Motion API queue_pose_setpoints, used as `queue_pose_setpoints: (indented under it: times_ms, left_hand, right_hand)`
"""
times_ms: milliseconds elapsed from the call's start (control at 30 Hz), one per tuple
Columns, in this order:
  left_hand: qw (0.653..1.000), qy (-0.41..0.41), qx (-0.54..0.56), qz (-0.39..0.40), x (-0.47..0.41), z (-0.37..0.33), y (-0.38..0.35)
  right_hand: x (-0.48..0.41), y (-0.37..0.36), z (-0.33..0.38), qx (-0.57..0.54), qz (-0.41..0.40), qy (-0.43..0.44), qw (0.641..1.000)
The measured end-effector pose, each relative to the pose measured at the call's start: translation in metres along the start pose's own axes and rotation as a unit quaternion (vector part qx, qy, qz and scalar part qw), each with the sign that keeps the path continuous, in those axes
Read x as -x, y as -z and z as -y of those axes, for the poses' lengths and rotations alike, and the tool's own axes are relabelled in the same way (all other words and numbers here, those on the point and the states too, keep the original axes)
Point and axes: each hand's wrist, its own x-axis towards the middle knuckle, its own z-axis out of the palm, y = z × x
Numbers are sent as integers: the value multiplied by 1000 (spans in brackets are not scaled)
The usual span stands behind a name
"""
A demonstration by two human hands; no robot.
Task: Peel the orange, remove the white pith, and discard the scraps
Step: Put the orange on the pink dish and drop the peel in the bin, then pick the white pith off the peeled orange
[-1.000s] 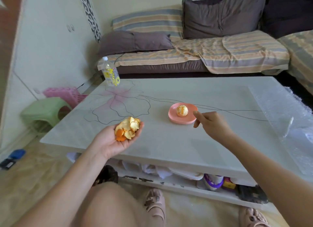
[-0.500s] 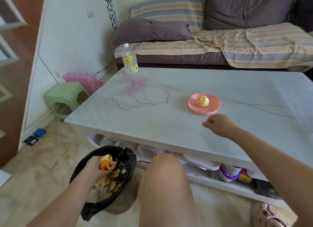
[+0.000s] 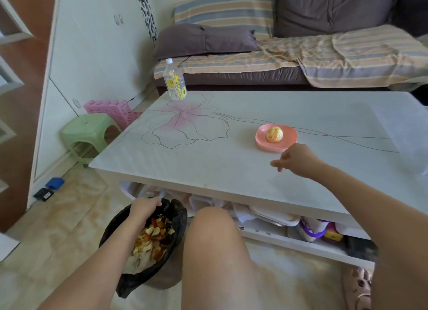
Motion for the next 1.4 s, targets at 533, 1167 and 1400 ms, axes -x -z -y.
queue_pose_setpoints:
  times_ms: [533, 1167, 1400]
  left_hand:
    - [934, -314, -21, 168, 73, -190, -118]
    - [873, -432, -209, 86, -12, -253, -274]
    - [831, -479, -283, 22, -17, -254, -283]
  right_hand:
    - [-18, 52, -105, 41, -11, -68, 997]
    - [-95, 31, -171, 113, -6, -4, 994]
    - [-89, 30, -171, 113, -8, -2, 994]
